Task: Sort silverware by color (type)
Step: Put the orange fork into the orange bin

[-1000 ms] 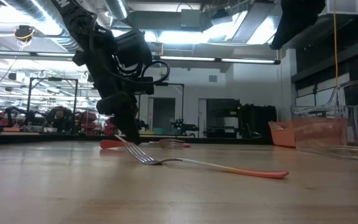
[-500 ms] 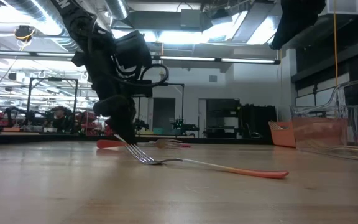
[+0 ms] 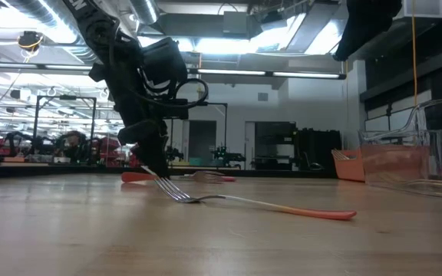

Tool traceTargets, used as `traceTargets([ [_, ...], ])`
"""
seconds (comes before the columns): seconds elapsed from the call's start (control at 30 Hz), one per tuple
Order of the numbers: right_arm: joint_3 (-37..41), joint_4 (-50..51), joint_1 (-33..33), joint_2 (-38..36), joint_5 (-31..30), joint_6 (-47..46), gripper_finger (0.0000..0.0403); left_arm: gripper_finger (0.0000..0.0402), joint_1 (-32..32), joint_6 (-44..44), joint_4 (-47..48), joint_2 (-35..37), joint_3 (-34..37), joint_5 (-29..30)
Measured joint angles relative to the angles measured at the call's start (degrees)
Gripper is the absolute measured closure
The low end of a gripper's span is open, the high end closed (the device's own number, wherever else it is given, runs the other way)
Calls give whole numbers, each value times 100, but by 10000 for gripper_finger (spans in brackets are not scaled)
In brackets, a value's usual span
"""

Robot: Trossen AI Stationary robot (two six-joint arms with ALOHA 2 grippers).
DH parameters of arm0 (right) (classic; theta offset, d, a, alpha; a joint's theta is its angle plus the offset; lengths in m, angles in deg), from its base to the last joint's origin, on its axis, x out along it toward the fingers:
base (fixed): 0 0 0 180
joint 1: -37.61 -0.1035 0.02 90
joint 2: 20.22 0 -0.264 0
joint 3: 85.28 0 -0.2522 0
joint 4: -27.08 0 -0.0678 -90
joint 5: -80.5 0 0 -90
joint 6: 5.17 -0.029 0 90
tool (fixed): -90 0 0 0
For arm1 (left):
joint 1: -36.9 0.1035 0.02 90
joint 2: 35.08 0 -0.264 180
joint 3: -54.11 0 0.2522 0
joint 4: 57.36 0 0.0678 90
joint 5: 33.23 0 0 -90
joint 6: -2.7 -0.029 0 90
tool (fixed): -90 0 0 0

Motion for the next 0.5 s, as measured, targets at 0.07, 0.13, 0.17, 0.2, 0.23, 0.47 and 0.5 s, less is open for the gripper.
traceTargets([
  [0.07,0,0,-1,0,-1,1,313,367,0,0,2,0,0,0],
  [0.13,0,0,1,0,1,1,313,380,0,1,0,2,0,0],
  [0.17,0,2,-1,-2,-1,-1,313,387,0,3,0,2,0,0],
  [0.2,0,2,-1,0,1,0,313,393,0,11,0,2,-2,0],
  [0.23,0,3,1,0,0,1,313,396,0,11,0,2,-2,-2],
  [0.47,0,49,1,-248,1,1,313,398,-27,429,-379,2,-2,-237],
  [0.5,0,45,1,-323,-4,0,313,398,-29,559,-549,2,-2,-336],
])
